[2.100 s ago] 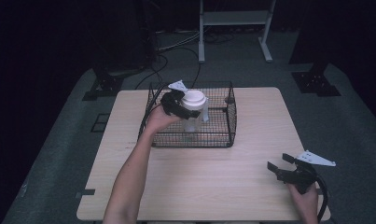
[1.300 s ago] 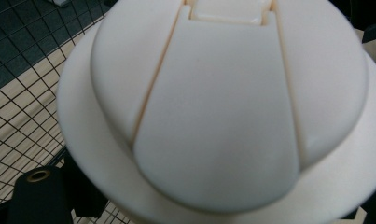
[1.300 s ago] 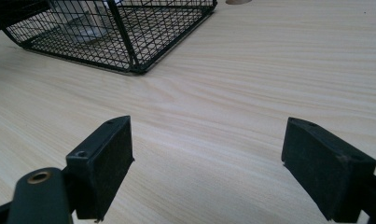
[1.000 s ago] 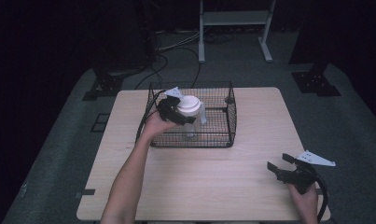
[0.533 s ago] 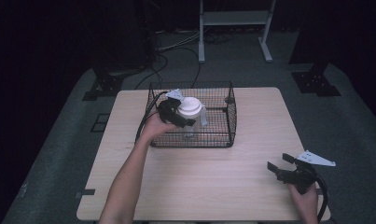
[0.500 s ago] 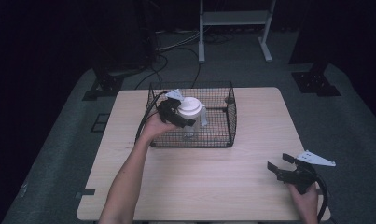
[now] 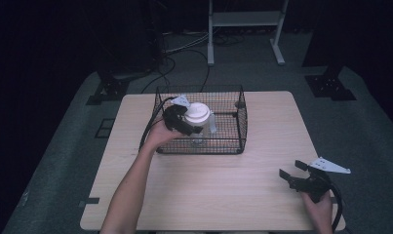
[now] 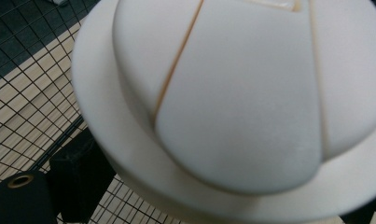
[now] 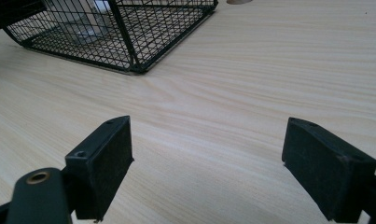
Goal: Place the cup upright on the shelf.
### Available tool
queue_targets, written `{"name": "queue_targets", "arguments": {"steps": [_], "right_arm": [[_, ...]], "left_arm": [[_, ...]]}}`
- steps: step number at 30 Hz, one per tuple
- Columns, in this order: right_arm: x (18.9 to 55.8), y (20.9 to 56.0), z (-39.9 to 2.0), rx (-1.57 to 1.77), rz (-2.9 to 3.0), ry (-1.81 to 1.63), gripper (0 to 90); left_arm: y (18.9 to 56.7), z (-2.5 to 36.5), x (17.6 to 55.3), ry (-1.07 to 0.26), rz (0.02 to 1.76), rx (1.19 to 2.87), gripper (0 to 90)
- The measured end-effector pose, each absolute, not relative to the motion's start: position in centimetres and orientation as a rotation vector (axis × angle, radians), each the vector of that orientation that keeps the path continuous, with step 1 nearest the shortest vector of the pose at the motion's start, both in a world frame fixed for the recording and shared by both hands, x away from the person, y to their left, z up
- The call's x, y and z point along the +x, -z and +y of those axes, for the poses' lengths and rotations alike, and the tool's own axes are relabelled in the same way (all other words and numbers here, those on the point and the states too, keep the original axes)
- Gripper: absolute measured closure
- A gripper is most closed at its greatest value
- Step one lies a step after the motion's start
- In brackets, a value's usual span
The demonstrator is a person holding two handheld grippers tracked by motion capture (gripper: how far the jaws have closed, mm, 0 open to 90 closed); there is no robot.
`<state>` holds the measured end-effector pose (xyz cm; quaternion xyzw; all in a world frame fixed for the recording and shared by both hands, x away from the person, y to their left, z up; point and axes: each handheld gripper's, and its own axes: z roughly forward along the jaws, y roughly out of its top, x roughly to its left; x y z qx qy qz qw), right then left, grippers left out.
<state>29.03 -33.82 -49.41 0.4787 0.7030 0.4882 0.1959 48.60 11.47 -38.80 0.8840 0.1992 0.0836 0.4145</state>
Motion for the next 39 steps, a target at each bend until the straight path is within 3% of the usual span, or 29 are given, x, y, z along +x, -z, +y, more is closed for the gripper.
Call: {"name": "queue_targets", "arguments": {"steps": [16, 39], "right_arm": [[29.0, 49.4, -33.8, 1.342, 1.969, -1.366, 15.1], [29.0, 49.4, -33.8, 1.339, 1.969, -1.36, 15.1]], "left_arm": [[38.2, 12.1, 47.7, -0.244, 0.504, 2.203, 1.8], [37.1, 15.0, 45.4, -0.302, 0.511, 2.197, 1.8]]}}
